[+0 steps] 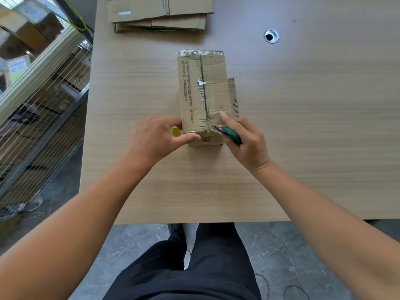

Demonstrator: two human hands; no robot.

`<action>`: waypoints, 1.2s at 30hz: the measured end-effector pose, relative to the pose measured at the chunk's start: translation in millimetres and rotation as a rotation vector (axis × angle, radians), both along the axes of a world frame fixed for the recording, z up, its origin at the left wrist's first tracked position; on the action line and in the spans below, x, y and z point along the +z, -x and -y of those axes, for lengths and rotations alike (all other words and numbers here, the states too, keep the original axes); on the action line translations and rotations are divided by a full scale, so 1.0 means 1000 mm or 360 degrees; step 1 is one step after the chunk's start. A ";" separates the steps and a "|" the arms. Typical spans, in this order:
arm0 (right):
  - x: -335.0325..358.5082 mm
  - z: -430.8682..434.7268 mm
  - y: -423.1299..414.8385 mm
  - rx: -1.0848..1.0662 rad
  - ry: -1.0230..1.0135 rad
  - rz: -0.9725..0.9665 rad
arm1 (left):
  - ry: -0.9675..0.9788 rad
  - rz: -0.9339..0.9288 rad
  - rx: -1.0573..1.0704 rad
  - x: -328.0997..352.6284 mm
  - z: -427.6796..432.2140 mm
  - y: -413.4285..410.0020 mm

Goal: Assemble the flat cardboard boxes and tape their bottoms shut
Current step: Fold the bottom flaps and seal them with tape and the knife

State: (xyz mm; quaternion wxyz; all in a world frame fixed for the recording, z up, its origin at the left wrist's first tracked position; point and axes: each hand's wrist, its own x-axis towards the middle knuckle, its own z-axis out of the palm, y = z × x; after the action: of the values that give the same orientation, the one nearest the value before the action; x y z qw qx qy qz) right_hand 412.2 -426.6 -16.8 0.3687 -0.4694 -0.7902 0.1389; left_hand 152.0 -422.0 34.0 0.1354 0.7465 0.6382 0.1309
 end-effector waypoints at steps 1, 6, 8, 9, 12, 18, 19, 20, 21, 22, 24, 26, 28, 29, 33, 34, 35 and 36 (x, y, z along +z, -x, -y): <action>0.011 0.003 0.004 -0.0077 0.0080 0.0005 | 0.0019 0.0004 0.0001 0.002 -0.001 0.000; 0.075 0.031 0.031 -0.0444 0.0630 -0.0342 | 0.0126 -0.0023 -0.0052 0.008 -0.004 -0.003; 0.094 0.039 0.054 -0.0379 0.0761 -0.0317 | 0.0162 -0.0016 -0.0038 0.008 -0.002 -0.008; 0.097 0.041 0.065 -0.0345 0.0756 -0.0173 | 0.0173 0.0009 -0.0030 0.008 0.001 -0.010; 0.096 0.044 0.085 -0.0399 0.0924 0.0171 | 0.0300 0.0134 -0.0069 0.008 0.009 -0.009; 0.089 0.059 0.080 -0.0261 0.1120 0.0261 | 0.0834 0.0869 -0.0202 0.009 0.019 0.023; 0.090 0.061 0.080 -0.0243 0.1161 0.0296 | 0.0851 0.0944 -0.0227 0.010 0.019 0.027; 0.091 0.062 0.081 -0.0232 0.1198 0.0329 | 0.0846 0.0975 -0.0242 0.011 0.019 0.031; 0.091 0.064 0.081 -0.0228 0.1224 0.0356 | 0.0842 0.0973 -0.0229 0.011 0.018 0.033; 0.092 0.065 0.082 -0.0225 0.1238 0.0379 | 0.0845 0.0924 -0.0194 0.011 0.016 0.035; 0.094 0.067 0.084 -0.0203 0.1235 0.0437 | 0.0866 0.0639 -0.0088 0.011 0.013 0.037; 0.095 0.068 0.087 -0.0177 0.1221 0.0505 | 0.0921 0.0325 -0.0045 0.012 0.013 0.037; 0.095 0.067 0.086 -0.0184 0.1216 0.0538 | 0.0969 0.0309 -0.0099 0.015 0.013 0.036; 0.094 0.067 0.084 -0.0186 0.1224 0.0547 | 0.0980 0.0355 -0.0114 0.018 0.013 0.036; 0.092 0.066 0.083 -0.0121 0.1298 0.0627 | 0.0868 0.0321 -0.0036 0.026 0.017 0.031; 0.092 0.065 0.085 -0.0132 0.1332 0.0698 | 0.0797 0.0268 0.0012 0.026 0.019 0.029; 0.092 0.064 0.087 -0.0142 0.1365 0.0789 | 0.0725 0.0210 0.0060 0.027 0.022 0.026; 0.094 0.062 0.090 -0.0145 0.1397 0.0877 | 0.0662 0.0160 0.0103 0.028 0.024 0.024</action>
State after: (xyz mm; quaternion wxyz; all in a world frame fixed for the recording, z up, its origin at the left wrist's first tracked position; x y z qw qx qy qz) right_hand 322.5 -489.0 76.9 -0.0789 -0.6329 -0.7041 0.3122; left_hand 127.9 -446.1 61.6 0.3140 0.6741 0.6675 0.0376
